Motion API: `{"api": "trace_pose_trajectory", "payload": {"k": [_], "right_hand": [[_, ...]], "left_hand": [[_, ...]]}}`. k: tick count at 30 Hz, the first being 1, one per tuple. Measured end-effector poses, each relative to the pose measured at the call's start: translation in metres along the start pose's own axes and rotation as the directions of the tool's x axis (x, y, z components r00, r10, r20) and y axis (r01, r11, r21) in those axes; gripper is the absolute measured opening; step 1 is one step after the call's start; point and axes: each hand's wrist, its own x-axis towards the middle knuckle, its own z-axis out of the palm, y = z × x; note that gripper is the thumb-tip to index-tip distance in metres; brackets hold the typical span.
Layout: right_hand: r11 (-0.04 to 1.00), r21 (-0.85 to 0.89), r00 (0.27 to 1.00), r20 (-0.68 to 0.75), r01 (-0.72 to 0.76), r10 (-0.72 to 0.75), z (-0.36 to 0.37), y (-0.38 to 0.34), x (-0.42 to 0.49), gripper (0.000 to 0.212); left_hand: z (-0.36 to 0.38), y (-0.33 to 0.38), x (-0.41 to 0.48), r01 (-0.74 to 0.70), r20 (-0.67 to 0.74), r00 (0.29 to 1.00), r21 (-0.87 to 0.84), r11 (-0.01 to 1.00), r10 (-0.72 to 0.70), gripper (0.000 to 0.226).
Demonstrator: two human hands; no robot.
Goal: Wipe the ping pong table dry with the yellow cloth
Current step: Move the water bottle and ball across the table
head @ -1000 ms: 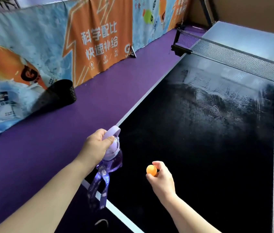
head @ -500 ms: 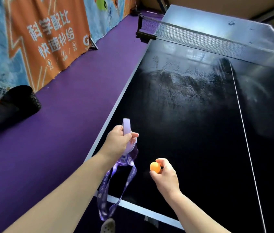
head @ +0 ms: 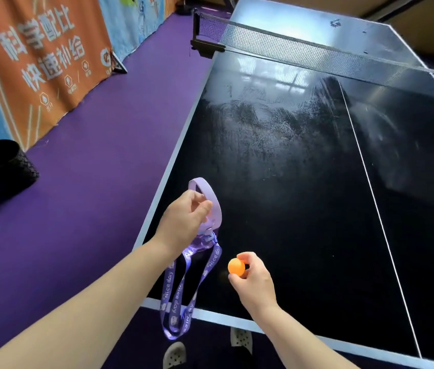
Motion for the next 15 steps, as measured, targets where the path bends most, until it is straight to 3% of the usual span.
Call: {"api": "trace_pose_trajectory", "payload": {"k": [3, 7, 11, 13, 15], "right_hand": [[1.000, 0.012, 1.000, 0.013, 0.012, -0.012, 0.010, 0.001, -0.004, 0.034], [1.000, -0.002, 0.999, 0.031, 0.007, -0.007, 0.020, 0.004, -0.008, 0.037], [1.000, -0.020, 0.999, 0.036, -0.010, 0.010, 0.026, 0.004, -0.011, 0.039], [1.000, -0.024, 0.999, 0.031, -0.012, 0.013, 0.028, 0.003, -0.013, 0.039], [0.999, -0.032, 1.000, 0.025, -0.009, 0.009, 0.029, 0.003, -0.014, 0.040]], "left_hand": [[-0.011, -0.031, -0.032, -0.096, -0.048, 0.993, 0.223, 0.970, 0.109, 0.012], [-0.014, -0.088, -0.065, -0.032, 0.218, 0.973, 0.450, 0.892, -0.075, 0.010], [-0.010, -0.120, -0.073, -0.387, 0.496, 0.868, 0.682, 0.621, -0.003, 0.048], [-0.008, -0.130, -0.076, -0.618, 0.669, 0.742, 0.663, 0.422, 0.035, 0.062], [-0.009, -0.147, -0.078, -0.683, 0.713, 0.700, 0.656, 0.322, 0.033, 0.069]]}}
